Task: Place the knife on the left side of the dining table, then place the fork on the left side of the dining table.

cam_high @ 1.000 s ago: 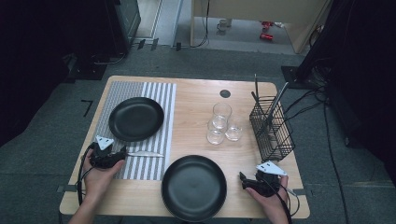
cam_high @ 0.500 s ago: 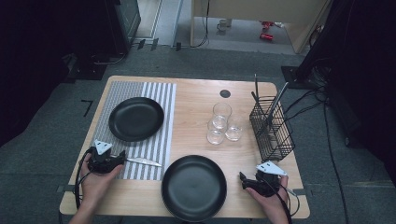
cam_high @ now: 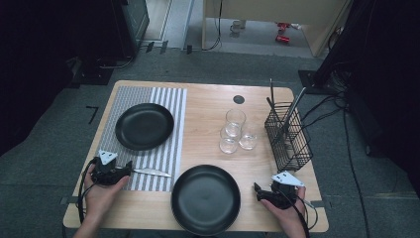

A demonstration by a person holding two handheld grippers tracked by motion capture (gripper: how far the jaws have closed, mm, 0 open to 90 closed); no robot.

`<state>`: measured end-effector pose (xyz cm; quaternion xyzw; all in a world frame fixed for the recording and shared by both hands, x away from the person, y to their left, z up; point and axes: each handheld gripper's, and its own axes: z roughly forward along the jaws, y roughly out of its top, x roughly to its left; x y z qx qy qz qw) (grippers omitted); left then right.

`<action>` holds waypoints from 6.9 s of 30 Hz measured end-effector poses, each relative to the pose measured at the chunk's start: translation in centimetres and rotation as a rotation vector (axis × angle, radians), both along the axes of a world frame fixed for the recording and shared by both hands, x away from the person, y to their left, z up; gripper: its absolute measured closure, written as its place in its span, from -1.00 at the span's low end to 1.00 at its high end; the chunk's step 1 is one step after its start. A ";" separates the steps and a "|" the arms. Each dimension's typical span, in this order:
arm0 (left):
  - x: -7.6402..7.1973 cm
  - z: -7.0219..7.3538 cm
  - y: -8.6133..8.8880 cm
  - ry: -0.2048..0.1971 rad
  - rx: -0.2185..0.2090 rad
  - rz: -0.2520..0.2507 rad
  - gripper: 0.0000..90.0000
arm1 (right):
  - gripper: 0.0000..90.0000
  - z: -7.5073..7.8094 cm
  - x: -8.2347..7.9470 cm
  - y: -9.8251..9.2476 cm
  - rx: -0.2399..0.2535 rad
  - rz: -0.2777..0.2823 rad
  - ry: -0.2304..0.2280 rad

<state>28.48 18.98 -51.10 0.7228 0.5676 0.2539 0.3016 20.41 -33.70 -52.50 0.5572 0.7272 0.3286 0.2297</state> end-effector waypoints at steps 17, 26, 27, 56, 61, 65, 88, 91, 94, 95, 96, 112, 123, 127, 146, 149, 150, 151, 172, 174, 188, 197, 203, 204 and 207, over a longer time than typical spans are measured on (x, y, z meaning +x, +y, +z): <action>-0.5 1.3 0.3 -0.075 -0.143 -0.037 -0.60 | -0.71 0.0 0.0 0.1 -0.002 0.000 0.002; -0.7 1.5 -0.4 -0.106 -0.168 -0.077 -0.69 | -0.68 0.0 -0.1 0.1 -0.009 -0.004 -0.006; -0.6 1.5 -0.5 -0.104 -0.170 -0.081 -0.70 | -0.67 0.1 -0.2 0.2 -0.015 -0.014 -0.019; -0.7 1.7 -1.5 -0.100 -0.181 -0.104 -0.74 | -0.57 11.5 -1.4 1.2 0.054 -0.046 -0.381; -0.7 1.6 -1.7 -0.099 -0.177 -0.112 -0.73 | -0.56 12.8 0.2 0.6 0.052 -0.070 -0.388; -0.6 1.6 -1.8 -0.098 -0.173 -0.117 -0.73 | -0.52 13.3 1.7 0.3 0.048 -0.085 -0.386; -0.6 1.3 -1.8 -0.087 -0.163 -0.128 -0.70 | -0.06 12.7 7.5 0.0 0.008 -0.189 -0.322; -0.5 1.3 -1.8 -0.086 -0.164 -0.127 -0.70 | -0.01 12.5 7.6 0.1 -0.002 -0.192 -0.322; -0.4 1.2 -1.9 -0.083 -0.164 -0.129 -0.70 | 0.23 12.4 7.7 -0.1 -0.030 -0.215 -0.337; -0.4 1.2 -1.9 -0.083 -0.165 -0.129 -0.70 | 0.27 12.4 7.8 -0.2 -0.034 -0.222 -0.337; -0.4 1.2 -2.0 -0.082 -0.162 -0.132 -0.70 | 0.30 12.4 7.9 -0.3 -0.027 -0.221 -0.335; -0.6 1.2 -2.4 -0.081 -0.160 -0.136 -0.69 | 0.75 11.8 8.2 -0.7 -0.033 -0.186 -0.342; -0.8 1.7 -2.3 -0.111 -0.164 -0.132 -0.69 | 0.96 12.7 7.5 -2.7 -0.084 -0.333 -0.457; -0.8 1.9 -2.5 -0.119 -0.171 -0.138 -0.69 | 0.96 13.0 7.1 -3.7 -0.014 -0.346 -0.475; -0.8 4.4 -4.4 -0.169 -0.236 -0.215 -0.69 | 0.96 17.9 4.2 -3.5 0.098 -0.336 -0.591; -0.6 4.7 -4.7 -0.170 -0.244 -0.227 -0.69 | 0.96 18.7 3.8 -3.4 0.106 -0.333 -0.607; -0.6 4.8 -4.7 -0.172 -0.244 -0.230 -0.69 | 0.96 19.0 3.6 -3.3 0.107 -0.332 -0.614; -0.6 4.9 -4.8 -0.172 -0.246 -0.233 -0.69 | 0.96 19.2 3.5 -3.2 0.111 -0.328 -0.618; 0.0 6.5 -7.9 -0.189 -0.273 -0.310 -0.69 | 0.96 22.4 2.2 0.4 0.164 -0.208 -0.677; 0.1 6.6 -8.3 -0.190 -0.271 -0.319 -0.69 | 0.96 22.4 2.2 0.8 0.171 -0.194 -0.676; 0.4 6.7 -11.4 -0.194 -0.283 -0.376 -0.69 | 0.96 21.3 2.8 4.7 0.210 -0.103 -0.652; 0.6 6.6 -12.6 -0.184 -0.293 -0.401 -0.69 | 0.95 20.6 3.1 6.7 0.217 -0.056 -0.641; 0.5 6.5 -13.6 -0.181 -0.291 -0.421 -0.69 | 0.95 20.4 3.2 7.5 0.224 -0.042 -0.636; 0.5 6.5 -13.8 -0.179 -0.291 -0.424 -0.69 | 0.95 20.3 3.2 7.6 0.227 -0.040 -0.633; 0.6 6.4 -14.2 -0.178 -0.291 -0.430 -0.69 | 0.95 20.2 3.3 8.0 0.231 -0.032 -0.631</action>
